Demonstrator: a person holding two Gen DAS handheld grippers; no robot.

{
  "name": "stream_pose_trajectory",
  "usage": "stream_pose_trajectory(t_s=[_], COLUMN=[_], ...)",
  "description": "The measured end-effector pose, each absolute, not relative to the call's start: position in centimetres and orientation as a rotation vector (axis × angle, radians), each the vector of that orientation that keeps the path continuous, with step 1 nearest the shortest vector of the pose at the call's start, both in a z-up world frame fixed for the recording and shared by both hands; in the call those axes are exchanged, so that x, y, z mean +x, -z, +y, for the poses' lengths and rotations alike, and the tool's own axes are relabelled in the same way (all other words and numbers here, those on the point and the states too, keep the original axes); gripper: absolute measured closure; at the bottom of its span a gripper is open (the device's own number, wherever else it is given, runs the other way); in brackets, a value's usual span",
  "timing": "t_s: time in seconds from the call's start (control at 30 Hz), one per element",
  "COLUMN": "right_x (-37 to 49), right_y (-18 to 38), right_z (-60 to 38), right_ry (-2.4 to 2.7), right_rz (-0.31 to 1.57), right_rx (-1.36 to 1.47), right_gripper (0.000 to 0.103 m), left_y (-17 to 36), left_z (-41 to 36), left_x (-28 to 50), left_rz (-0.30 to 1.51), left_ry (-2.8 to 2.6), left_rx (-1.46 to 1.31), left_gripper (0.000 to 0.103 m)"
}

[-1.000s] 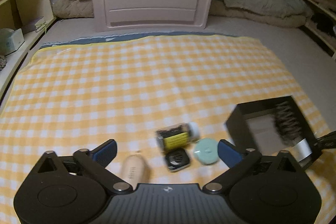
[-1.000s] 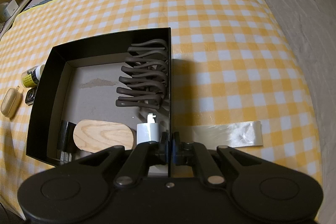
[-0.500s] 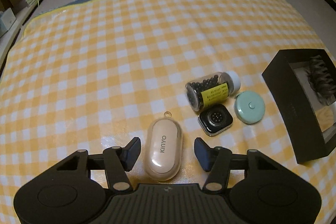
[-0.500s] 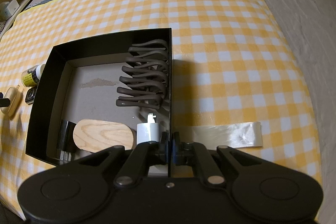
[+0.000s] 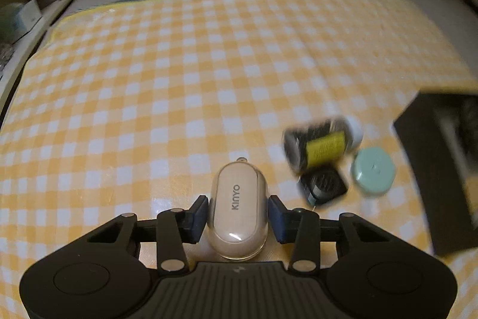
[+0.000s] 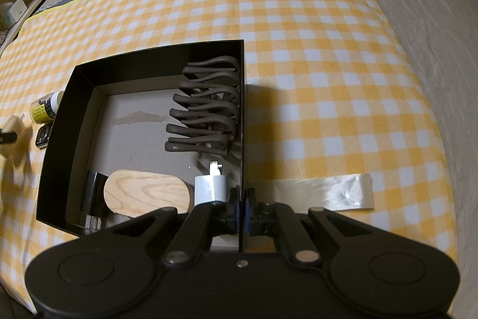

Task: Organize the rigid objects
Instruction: 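Close the left tool on the earbud case and lift it, then carry the earbud case into the box and open the left tool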

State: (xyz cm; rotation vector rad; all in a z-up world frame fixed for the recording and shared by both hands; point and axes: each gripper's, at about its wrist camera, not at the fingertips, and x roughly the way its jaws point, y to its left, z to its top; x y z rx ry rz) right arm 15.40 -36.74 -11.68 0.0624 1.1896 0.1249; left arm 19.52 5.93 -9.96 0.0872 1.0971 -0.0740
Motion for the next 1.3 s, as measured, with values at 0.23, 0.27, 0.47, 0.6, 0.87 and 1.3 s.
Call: stream_pose_trajectory(t_s=[0.23, 0.27, 0.47, 0.6, 0.87, 1.3], right_x=[15.4, 15.4, 15.3, 15.3, 15.5, 15.8], right_y=[11.7, 11.7, 11.8, 11.9, 12.0, 12.0], right_z=[-36.7, -36.8, -36.9, -36.8, -36.9, -37.1], right_ry=[-0.125, -0.124, -0.122, -0.122, -0.122, -0.132], right_rz=[1.19, 1.191, 1.191, 1.192, 1.194, 1.194], right_rx=[0.063, 0.063, 0.066, 0.065, 0.071, 0.077], right_gripper=[0.099, 0.099, 0.099, 0.099, 0.099, 0.098], left_y=[5.3, 4.9, 4.2, 4.3, 8.0, 12.6], left_z=[4.0, 3.2, -3.3, -7.9, -15.2, -18.1], left_x=[19.4, 19.5, 20.3, 20.5, 21.2, 22.5], left_rz=[0.975, 0.967, 0.951, 0.959, 1.043, 1.125], left_ry=[0.098, 0.111, 0.216, 0.263, 0.234, 0.191], left_rx=[-0.124, -0.149, -0.26, -0.266, -0.235, -0.294], left_gripper=[0.059, 0.059, 0.059, 0.059, 0.059, 0.056])
